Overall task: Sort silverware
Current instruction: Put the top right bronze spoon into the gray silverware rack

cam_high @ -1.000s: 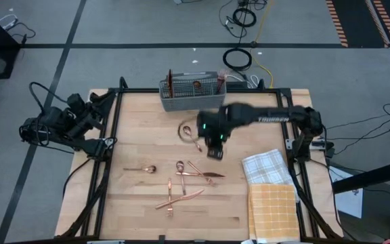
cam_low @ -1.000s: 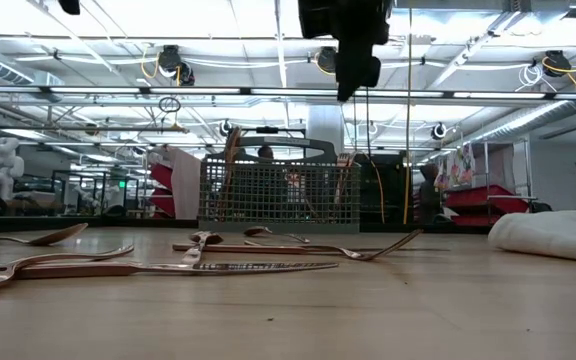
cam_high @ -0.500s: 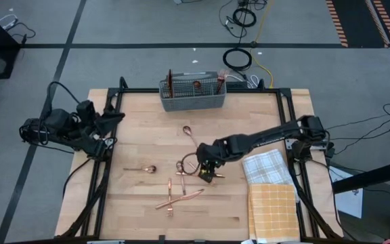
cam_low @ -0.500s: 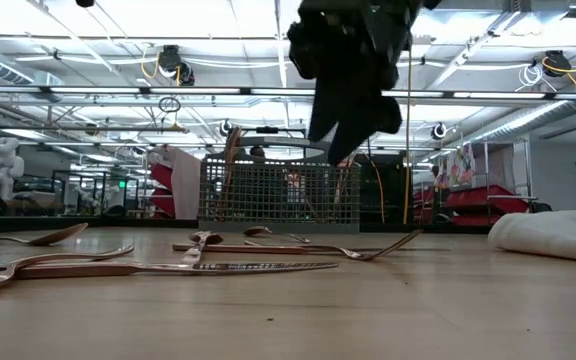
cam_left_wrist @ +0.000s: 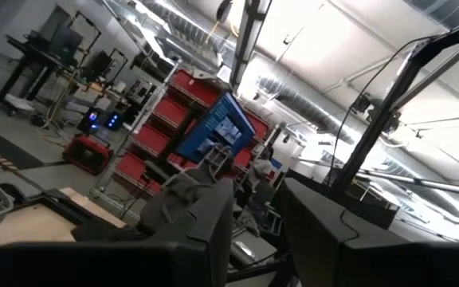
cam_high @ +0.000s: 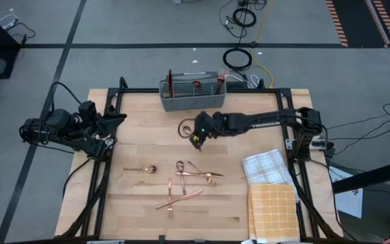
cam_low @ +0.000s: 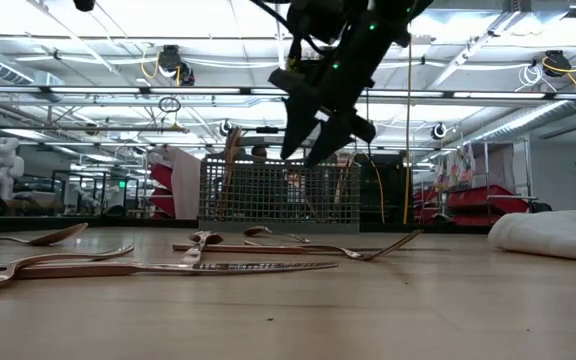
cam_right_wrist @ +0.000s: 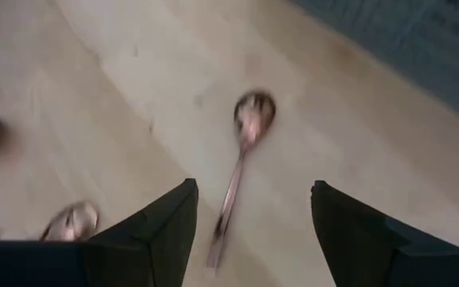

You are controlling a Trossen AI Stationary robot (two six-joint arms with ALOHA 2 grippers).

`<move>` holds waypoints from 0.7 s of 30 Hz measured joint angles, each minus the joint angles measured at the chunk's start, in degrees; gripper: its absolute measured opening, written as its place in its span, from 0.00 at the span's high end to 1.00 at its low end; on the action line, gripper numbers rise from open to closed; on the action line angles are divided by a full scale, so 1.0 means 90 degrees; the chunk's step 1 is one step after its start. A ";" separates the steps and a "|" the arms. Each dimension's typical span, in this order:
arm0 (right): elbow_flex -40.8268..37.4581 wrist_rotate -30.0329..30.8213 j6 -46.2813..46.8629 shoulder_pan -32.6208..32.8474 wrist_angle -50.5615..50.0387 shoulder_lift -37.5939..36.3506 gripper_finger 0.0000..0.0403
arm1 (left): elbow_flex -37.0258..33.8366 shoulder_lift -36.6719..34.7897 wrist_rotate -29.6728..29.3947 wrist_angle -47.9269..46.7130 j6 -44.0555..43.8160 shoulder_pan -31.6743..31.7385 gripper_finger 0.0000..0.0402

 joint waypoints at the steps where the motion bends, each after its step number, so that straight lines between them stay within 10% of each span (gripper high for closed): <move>1: 0.0000 -0.0013 -0.0115 -0.0080 0.0137 0.0000 0.43 | 0.0000 0.0000 -0.0001 0.0000 0.0000 0.0000 0.72; 21: 0.0010 -0.1056 -0.0255 -0.0467 0.1473 0.1613 0.43 | 0.0000 0.0000 -0.0518 0.0003 0.0058 0.0000 0.72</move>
